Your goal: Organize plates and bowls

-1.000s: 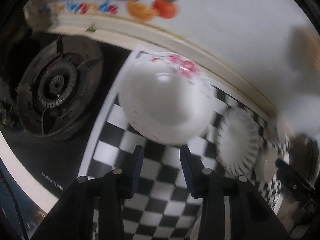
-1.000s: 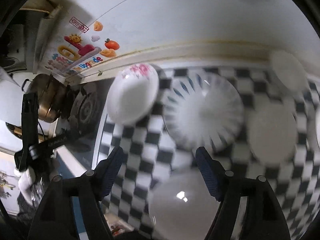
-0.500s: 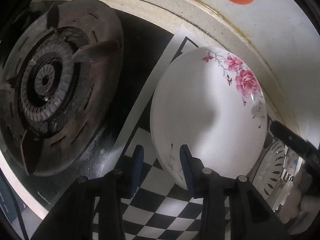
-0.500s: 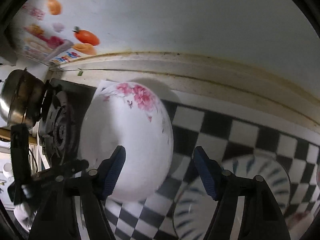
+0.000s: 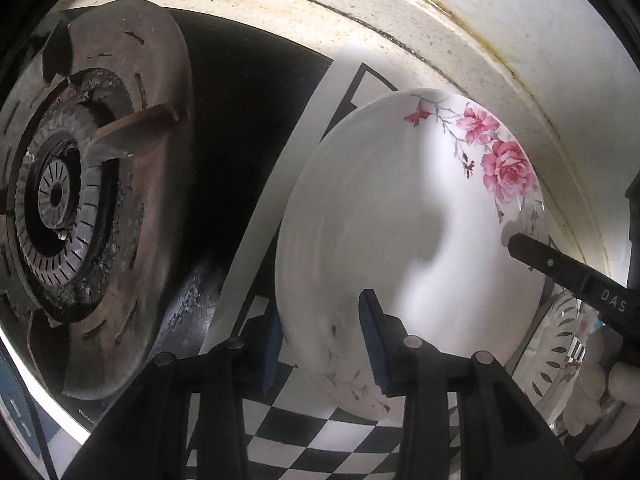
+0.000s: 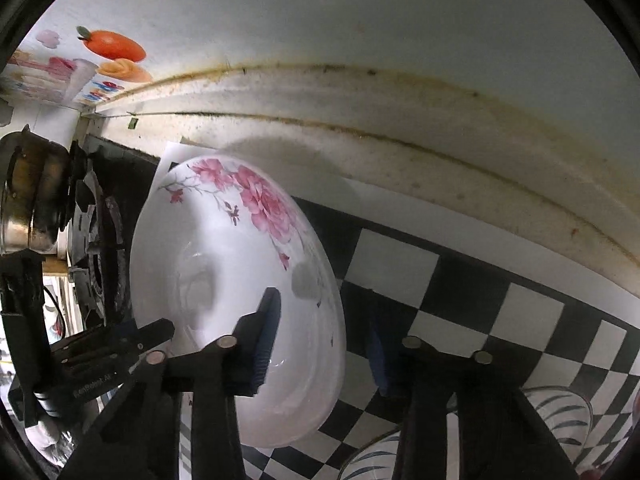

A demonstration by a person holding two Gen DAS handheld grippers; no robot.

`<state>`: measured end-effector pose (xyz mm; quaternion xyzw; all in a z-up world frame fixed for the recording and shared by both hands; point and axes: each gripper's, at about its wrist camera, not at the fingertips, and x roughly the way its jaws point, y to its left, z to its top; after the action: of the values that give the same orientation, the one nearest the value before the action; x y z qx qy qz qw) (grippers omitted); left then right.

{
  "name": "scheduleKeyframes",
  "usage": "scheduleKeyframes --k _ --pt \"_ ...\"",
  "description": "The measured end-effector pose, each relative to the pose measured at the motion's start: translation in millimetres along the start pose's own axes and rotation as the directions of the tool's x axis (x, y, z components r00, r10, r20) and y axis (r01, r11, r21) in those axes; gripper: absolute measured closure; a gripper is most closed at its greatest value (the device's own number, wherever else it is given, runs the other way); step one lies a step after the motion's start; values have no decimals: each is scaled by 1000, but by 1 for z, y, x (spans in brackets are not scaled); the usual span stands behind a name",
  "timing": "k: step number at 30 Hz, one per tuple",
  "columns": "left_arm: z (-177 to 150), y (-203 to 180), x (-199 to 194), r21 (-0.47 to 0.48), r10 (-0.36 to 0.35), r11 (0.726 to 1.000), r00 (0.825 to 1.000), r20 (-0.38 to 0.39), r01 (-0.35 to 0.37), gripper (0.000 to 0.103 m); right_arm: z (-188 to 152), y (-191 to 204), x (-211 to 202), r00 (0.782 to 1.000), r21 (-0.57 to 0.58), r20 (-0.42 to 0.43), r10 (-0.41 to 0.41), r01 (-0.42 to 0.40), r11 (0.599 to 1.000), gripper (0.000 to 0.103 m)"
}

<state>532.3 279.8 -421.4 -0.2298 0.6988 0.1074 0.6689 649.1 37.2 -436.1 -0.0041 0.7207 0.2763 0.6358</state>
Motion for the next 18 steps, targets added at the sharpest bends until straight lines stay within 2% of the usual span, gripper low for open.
scheduleKeyframes --k 2,4,14,18 --pt "-1 4 0 -4 -1 1000 1000 5 1 73 1 -2 4 1000 7 -20 20 -20 1000 78" --pt "-2 3 -1 5 0 1000 1000 18 0 74 0 -2 6 1000 1 -14 12 -12 1000 84" --pt "-12 -4 -6 55 15 998 998 66 -19 74 -18 -2 0 999 -46 33 33 -32 998 88" --pt "-25 -15 -14 74 21 997 996 89 -28 74 -21 -4 -12 999 -57 44 31 -28 998 89"
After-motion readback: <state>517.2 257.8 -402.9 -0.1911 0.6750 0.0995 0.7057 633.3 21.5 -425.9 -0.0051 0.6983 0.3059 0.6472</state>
